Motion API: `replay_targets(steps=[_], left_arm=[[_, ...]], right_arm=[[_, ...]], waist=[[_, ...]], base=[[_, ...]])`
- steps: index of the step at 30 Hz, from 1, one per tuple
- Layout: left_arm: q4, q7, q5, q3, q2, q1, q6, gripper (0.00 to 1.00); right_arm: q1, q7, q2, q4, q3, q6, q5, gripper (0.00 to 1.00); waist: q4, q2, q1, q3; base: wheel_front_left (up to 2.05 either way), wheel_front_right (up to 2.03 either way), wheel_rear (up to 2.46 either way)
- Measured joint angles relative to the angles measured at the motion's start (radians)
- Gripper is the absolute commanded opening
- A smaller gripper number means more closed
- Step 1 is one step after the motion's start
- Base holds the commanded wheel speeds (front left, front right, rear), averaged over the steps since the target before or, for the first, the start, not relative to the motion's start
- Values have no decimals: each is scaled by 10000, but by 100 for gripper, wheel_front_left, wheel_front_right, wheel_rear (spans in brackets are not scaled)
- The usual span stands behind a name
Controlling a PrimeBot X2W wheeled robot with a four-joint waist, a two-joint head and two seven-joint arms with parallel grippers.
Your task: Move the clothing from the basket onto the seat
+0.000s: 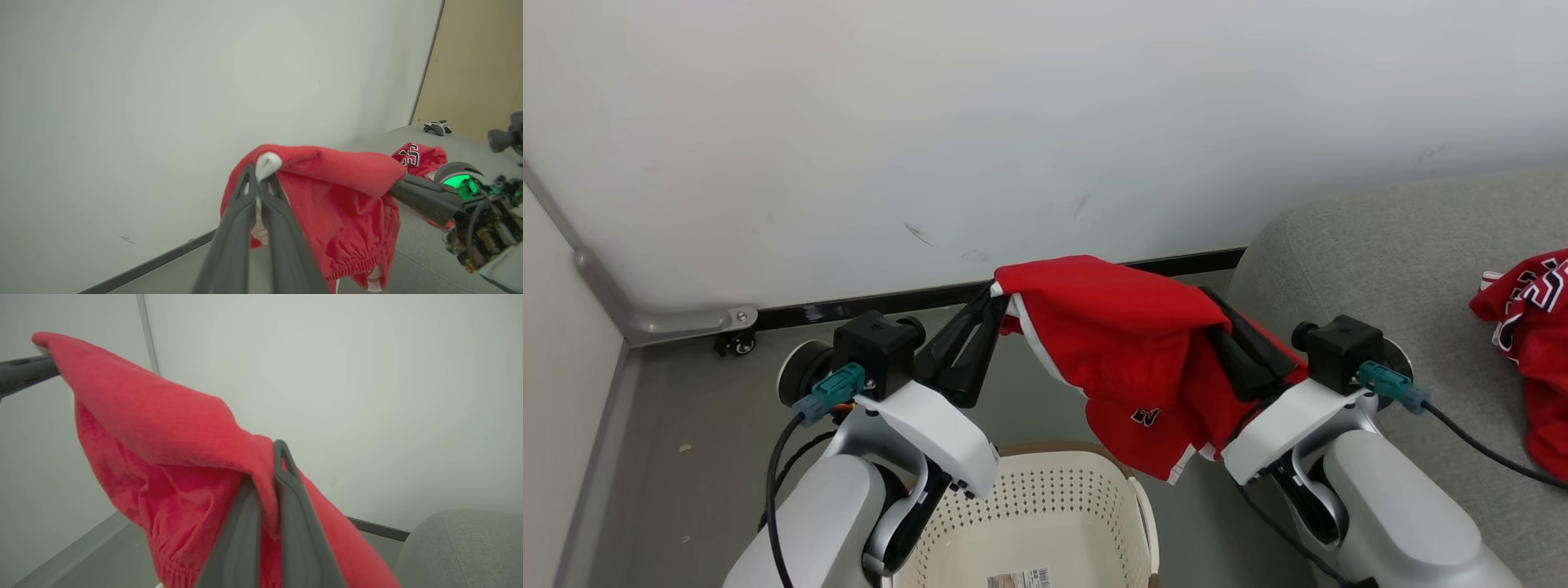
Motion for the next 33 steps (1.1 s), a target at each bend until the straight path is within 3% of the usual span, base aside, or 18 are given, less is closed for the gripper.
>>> replay_targets(steps=[33], left_arm=[[-403,-525,-681,-328,305,807,-1045,100]], right_arm=[[306,-2,-1567,-750,-1770,0,100,0]], waist=[[-455,0,0,144]], base=[[0,0,0]])
